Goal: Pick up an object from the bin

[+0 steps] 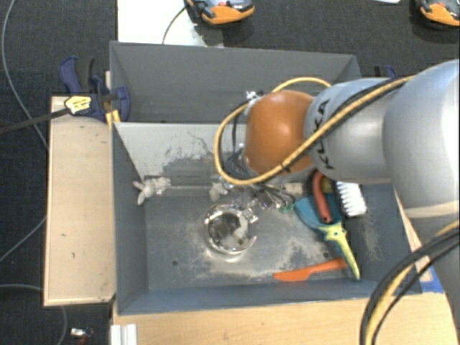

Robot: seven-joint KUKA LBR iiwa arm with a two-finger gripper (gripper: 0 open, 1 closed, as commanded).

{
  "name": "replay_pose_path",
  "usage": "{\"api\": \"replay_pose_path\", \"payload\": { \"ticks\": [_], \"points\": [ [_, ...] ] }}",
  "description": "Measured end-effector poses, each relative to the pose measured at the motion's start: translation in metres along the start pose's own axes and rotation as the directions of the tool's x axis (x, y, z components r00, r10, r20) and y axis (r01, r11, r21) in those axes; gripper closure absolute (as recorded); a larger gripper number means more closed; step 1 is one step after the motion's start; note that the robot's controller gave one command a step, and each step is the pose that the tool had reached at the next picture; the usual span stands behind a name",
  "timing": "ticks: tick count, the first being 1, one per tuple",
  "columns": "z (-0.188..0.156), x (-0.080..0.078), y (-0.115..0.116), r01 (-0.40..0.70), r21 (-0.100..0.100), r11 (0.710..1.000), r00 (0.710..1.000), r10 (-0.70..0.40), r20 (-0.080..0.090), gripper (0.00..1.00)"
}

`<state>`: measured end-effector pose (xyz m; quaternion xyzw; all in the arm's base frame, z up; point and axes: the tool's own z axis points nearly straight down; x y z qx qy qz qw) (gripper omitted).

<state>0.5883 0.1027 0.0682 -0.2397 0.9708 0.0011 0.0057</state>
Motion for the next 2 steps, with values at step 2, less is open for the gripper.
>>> {"api": "replay_pose_path", "payload": {
  "ticks": [2],
  "points": [
    [-0.0032, 0.0063, 0.0189, -0.037, 0.003, 0.999, 0.999, 0.037, 0.008, 1.00]
  ]
}}
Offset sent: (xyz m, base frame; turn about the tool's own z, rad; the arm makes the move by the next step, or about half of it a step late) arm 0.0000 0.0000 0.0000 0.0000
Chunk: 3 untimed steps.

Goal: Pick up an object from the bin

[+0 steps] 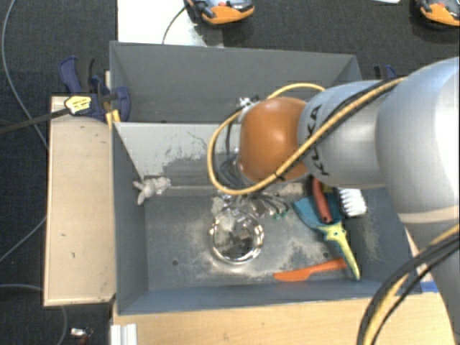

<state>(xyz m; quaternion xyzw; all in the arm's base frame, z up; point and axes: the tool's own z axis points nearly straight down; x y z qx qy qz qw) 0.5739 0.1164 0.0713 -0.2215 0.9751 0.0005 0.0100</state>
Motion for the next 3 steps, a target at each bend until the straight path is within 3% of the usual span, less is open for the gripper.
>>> {"api": "replay_pose_path", "payload": {
  "ticks": [3],
  "points": [
    [-0.047, 0.000, 0.000, -0.003, -0.001, 1.000, 1.000, 0.003, -0.001, 1.00]
  ]
}}
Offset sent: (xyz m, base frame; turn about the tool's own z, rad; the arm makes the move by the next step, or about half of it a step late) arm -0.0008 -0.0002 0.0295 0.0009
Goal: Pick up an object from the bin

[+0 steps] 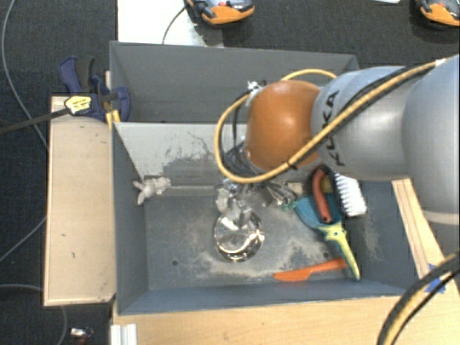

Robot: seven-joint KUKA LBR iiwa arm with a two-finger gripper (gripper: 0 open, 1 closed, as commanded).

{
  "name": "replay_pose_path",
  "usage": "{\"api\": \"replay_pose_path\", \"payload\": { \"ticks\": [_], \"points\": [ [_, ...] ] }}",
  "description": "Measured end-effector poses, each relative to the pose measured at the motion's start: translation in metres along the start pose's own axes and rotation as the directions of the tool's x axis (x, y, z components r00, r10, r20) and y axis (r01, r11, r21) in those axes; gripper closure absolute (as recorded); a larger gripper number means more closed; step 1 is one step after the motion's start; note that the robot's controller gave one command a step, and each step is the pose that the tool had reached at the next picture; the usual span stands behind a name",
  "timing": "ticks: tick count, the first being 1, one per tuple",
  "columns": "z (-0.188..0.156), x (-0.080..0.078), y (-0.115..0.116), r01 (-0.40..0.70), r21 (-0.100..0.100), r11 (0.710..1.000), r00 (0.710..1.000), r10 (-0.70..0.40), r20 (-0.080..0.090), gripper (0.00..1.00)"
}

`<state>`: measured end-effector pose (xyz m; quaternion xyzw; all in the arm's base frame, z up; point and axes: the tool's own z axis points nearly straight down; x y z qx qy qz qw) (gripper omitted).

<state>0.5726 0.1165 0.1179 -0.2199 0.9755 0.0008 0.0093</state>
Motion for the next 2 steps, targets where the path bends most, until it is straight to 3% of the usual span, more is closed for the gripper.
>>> {"api": "replay_pose_path", "payload": {
  "ticks": [2],
  "points": [
    [-0.042, -0.002, 0.000, -0.003, 0.001, 1.000, 1.000, 0.003, 0.007, 1.00]
  ]
}}
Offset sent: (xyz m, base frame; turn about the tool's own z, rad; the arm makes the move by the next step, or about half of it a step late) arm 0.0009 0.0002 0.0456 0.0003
